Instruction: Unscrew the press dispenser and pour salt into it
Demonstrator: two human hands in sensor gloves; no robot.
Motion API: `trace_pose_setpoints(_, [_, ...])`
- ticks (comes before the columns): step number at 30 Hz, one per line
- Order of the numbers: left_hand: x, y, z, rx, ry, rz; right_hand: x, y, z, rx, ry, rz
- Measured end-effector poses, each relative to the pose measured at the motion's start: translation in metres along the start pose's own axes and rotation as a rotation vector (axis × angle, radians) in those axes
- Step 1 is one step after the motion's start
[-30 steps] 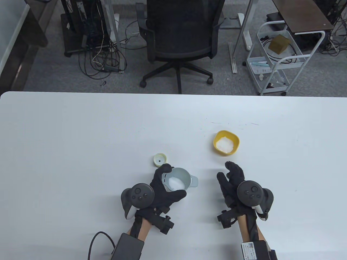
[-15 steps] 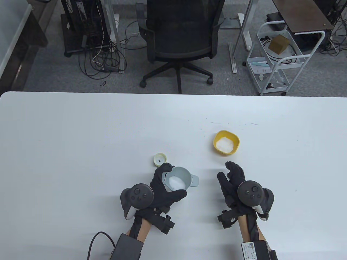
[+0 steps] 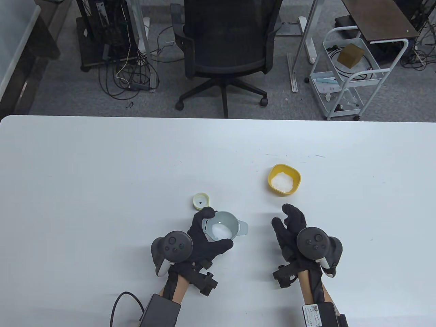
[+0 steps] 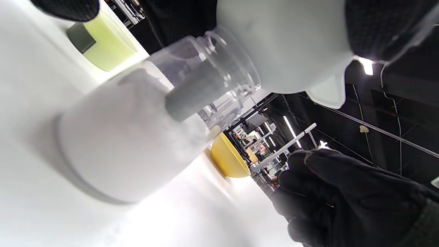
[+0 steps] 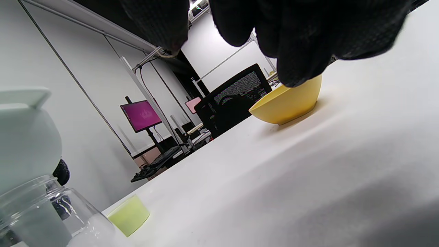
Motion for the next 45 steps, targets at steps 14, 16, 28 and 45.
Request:
trace_pose_setpoints(14, [-0.0016,0.0009,-0.0011,-0.008,0.003,0.000,0.0017,0.0003,0.0016,0.005,0.005,-0.004])
trace_pose_setpoints(16, [-0.0022,0.0010,-0.0013,-0.010,0.002,0.002,0.0019,0.0003,0.0017,0.004,0.005,-0.004])
trace_pose_setpoints(28, [-0.0053,0.0018,-0.0019,-0.016,0.002,0.020,0.0030,0.0001,0.0014,-0.003,0.001,-0.007])
trace_pose_setpoints(45, [-0.0024,-0.0019,0.0033,-0.010,0.018,-0.002,0.0047,0.0002,0.0006,-0.009,-0.002,-0.013])
Point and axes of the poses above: the tracker on the back of each hand, its own x axis roughly to the little-finger side, its own y axis roughly from the wrist to the fingertips, z = x × y, the point moved 2 cm from there along y, roughly from the wrist to the fingertips, and after that the axes turned 11 degrees about z, right-handed, at the moved point
